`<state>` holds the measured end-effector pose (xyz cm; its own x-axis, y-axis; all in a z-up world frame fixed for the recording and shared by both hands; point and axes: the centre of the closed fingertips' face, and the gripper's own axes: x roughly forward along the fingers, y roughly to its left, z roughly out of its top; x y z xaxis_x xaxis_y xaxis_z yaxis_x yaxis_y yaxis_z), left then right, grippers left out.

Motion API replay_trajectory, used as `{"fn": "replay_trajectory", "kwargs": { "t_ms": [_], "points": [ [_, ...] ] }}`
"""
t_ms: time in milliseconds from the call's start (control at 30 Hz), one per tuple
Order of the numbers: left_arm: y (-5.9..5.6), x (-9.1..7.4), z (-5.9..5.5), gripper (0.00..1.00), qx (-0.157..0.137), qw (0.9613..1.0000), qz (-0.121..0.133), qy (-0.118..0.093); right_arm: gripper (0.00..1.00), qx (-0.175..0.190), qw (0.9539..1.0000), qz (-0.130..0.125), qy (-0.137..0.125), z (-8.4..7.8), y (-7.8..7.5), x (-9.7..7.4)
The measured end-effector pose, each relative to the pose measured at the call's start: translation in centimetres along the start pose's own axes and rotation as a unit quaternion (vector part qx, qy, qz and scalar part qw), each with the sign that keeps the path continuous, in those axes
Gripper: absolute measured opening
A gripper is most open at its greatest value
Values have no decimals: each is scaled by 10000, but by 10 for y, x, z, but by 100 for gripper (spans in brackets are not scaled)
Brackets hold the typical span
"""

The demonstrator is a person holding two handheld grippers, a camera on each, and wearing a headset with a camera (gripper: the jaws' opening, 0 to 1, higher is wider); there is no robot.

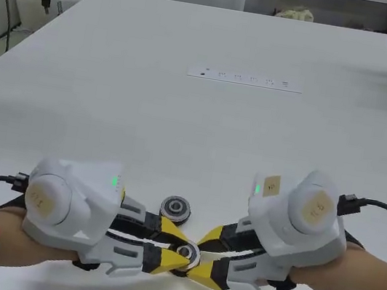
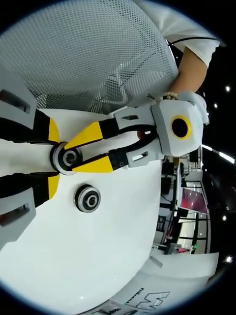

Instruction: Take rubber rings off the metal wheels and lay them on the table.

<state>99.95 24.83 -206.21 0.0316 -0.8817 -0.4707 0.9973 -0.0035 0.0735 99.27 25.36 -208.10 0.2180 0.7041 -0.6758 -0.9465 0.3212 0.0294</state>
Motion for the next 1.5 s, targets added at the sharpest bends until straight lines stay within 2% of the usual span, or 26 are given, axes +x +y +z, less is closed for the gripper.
{"fn": "replay_trajectory", "kwargs": {
  "t_ms": [333,367,433,667,733,767,867,933,967,1133,1500],
  "points": [
    [-1,-1,0,8,-2,10000,-3,-10,14,-45,9999,29,141,-4,2,-1],
    [0,-1,-1,8,-6,10000,-2,-11,8,-135,9996,-19,254,-6,0,-1],
    [0,-3,-1,8,-28,10000,8,-23,2,-68,9997,-4,249,-7,-1,-2],
    [0,-3,-1,8,-27,10000,16,-25,4,20,9997,-51,229,-6,-1,-2],
    [0,-3,-1,8,-32,10000,16,-28,17,126,9998,47,137,-3,3,-1],
    [0,-3,-1,8,-30,10000,15,-27,19,143,9998,72,139,-3,4,0],
    [0,-3,-1,8,-36,10000,13,-35,21,-42,9998,-58,171,-3,3,4],
    [0,-3,-1,8,-39,10000,13,-37,25,137,9999,-55,45,1,4,8],
    [0,-3,-1,8,-35,10000,13,-38,27,84,9999,-70,43,1,3,10],
    [0,-3,-1,8,-27,10000,8,-36,23,276,9995,-150,-51,5,-4,7],
    [1,-3,-1,8,-49,10000,8,-50,15,354,9994,19,-9,-1,-1,1]
  ]
}}
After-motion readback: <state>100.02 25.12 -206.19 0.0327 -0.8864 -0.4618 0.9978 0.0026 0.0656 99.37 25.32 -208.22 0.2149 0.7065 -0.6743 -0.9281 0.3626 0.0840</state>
